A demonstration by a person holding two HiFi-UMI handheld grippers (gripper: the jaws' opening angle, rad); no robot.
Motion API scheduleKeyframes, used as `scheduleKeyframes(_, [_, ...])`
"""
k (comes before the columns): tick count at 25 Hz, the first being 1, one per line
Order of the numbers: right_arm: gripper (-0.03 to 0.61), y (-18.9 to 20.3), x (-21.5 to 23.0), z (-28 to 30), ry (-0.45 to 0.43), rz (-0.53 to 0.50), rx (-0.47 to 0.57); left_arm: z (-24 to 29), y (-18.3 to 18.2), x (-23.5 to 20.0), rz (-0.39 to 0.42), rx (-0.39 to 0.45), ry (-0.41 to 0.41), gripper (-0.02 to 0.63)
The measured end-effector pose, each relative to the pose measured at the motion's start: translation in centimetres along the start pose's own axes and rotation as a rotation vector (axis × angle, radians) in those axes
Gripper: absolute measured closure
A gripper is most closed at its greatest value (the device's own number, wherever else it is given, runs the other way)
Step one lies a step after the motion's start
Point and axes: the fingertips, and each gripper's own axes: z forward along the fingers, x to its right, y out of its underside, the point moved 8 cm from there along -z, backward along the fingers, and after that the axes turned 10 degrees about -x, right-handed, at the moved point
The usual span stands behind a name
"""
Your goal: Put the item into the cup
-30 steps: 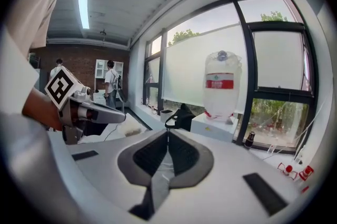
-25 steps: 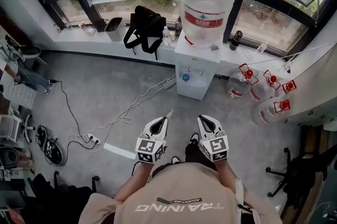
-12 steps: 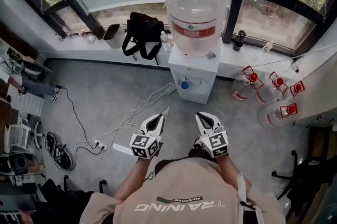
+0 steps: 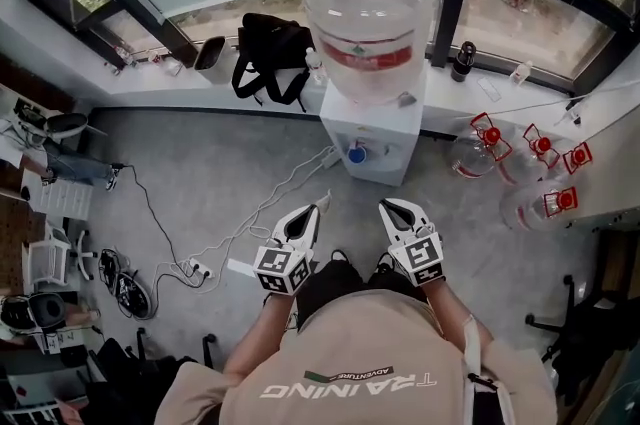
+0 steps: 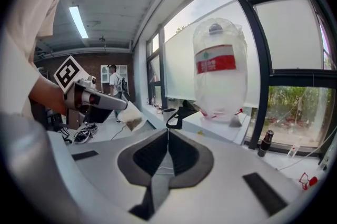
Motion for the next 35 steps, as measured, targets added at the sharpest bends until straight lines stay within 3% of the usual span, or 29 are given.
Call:
scheduleKeyframes(5, [0.566,-0.9,-0.6,2.5,0.014,-0.01,-0.034,1.7,-1.0,-2.5,0.038,-0.029,0.066,0.606])
scheduleKeyframes(12, [0.566,-2.5,-0.3,4.7,0.115,0.022,-0.065,4.1,-2.6,-5.8,0.12,-0.06,0.193,0.606])
scheduleKeyframes(19, [0.566,-3.8,0.2,7.4,0.205,0.058,-0.079,7.4,-3.0,-8.7,0.153,-0.1,0.287,0.606])
scheduleKeyframes(29, [0.566,0.5,1.9,9.2,0.19,0.135,-0.152,12.9,-2.2,-8.8,0.176,-0.184,0.27,0.606])
scheduleKeyframes(35, [0.566,4.7,4.5,12.0,0.173,0.154,-0.156,17.2,0.3,-7.5,0.239,-0.224,0.244,0.606])
